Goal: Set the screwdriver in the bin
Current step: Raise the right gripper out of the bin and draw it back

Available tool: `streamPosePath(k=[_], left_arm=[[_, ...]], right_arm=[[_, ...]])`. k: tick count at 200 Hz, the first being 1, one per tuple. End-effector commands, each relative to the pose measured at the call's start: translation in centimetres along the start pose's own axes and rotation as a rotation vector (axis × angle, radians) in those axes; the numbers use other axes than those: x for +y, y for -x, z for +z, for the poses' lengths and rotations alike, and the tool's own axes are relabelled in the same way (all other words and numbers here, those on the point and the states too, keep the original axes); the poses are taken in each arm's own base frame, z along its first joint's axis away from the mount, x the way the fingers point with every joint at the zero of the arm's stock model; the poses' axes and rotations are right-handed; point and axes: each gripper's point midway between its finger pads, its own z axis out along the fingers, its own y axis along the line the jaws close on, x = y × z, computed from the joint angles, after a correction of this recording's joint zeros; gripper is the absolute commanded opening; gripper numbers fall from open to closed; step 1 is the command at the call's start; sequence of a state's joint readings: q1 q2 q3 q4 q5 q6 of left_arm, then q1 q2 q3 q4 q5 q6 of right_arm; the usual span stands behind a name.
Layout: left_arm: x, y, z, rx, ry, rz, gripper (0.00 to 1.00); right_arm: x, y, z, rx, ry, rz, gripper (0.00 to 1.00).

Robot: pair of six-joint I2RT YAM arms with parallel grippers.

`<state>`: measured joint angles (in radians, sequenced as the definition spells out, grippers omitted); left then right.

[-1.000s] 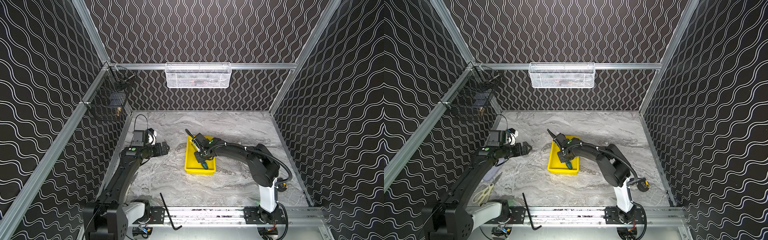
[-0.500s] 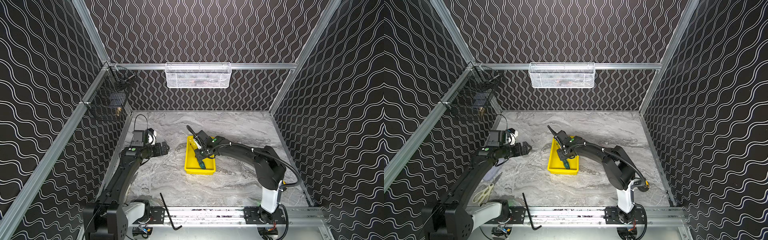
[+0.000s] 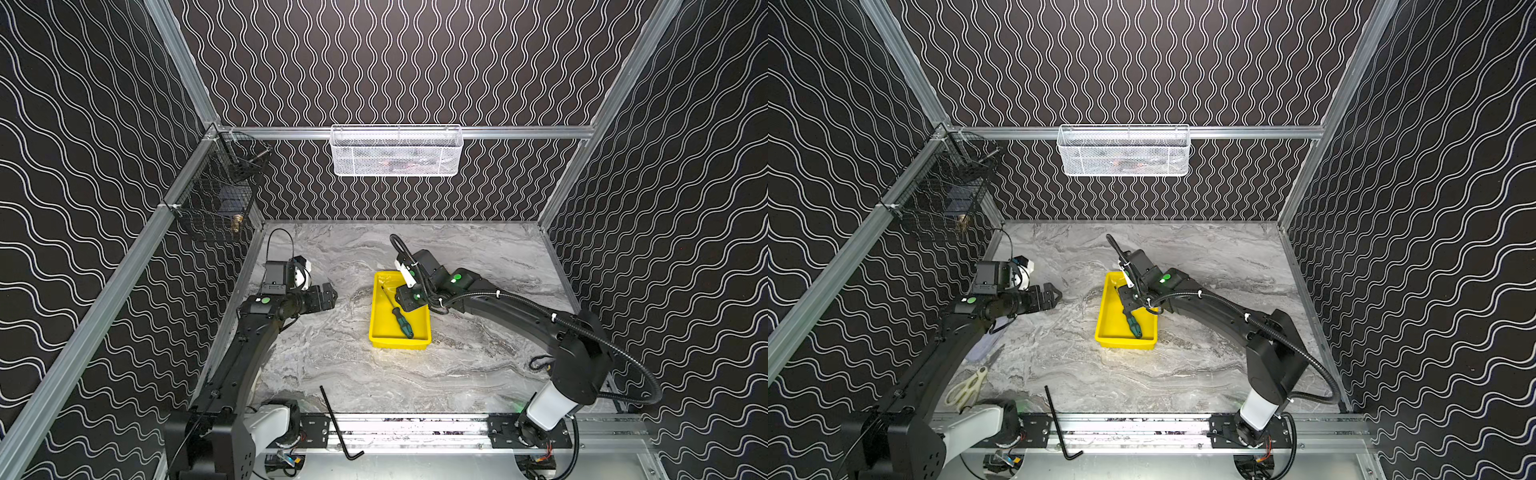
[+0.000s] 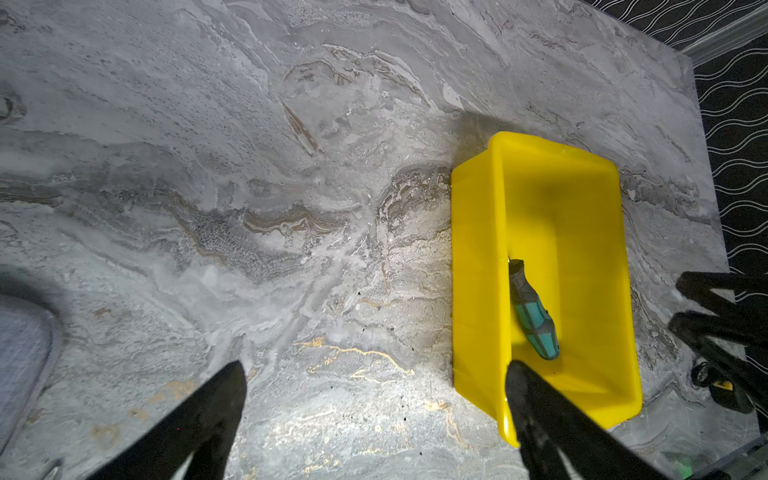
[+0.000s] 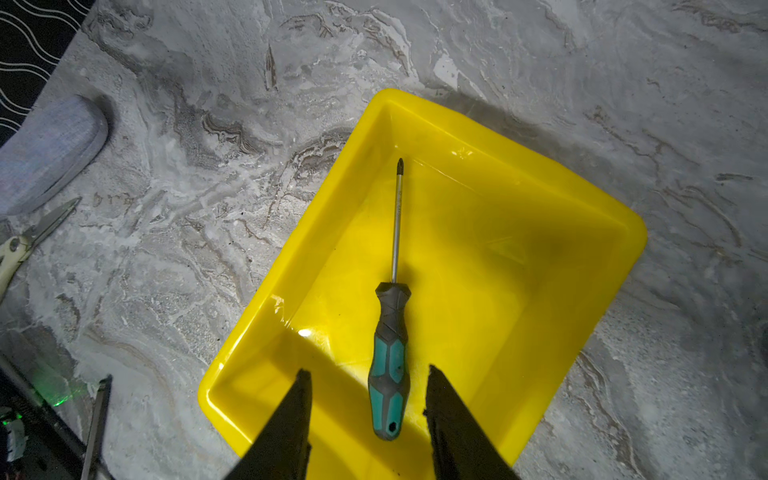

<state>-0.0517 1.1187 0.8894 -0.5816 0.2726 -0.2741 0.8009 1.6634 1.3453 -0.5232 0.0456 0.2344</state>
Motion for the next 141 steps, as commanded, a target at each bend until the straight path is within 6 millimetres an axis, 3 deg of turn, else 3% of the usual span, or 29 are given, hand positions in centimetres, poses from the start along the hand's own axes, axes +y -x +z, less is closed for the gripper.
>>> streamPosePath(k=[1, 34, 109, 141], left_arm=[[0.2, 0.2, -0.3, -0.019, 0.013, 0.009, 0.99], [0.0, 0.4, -0.7, -0.037, 0.009, 0.009, 0.99], [-2.0, 2.2, -1.1, -0.078, -0.093, -0.038, 0.99], [-3.4, 4.1, -2.0, -0.154, -0.15, -0.054, 0.99]], right_arm=[[-0.7, 0.7, -1.0, -0.035, 0.009, 0.014, 0.47], [-2.5, 1.2, -3.3, -0.093, 0.003, 0.05, 0.48], [-8.4, 1.6, -8.5, -0.197, -0.086, 0.16, 0.54], [-10.9, 1.6, -10.9, -0.252, -0.159, 0.196, 0.59]])
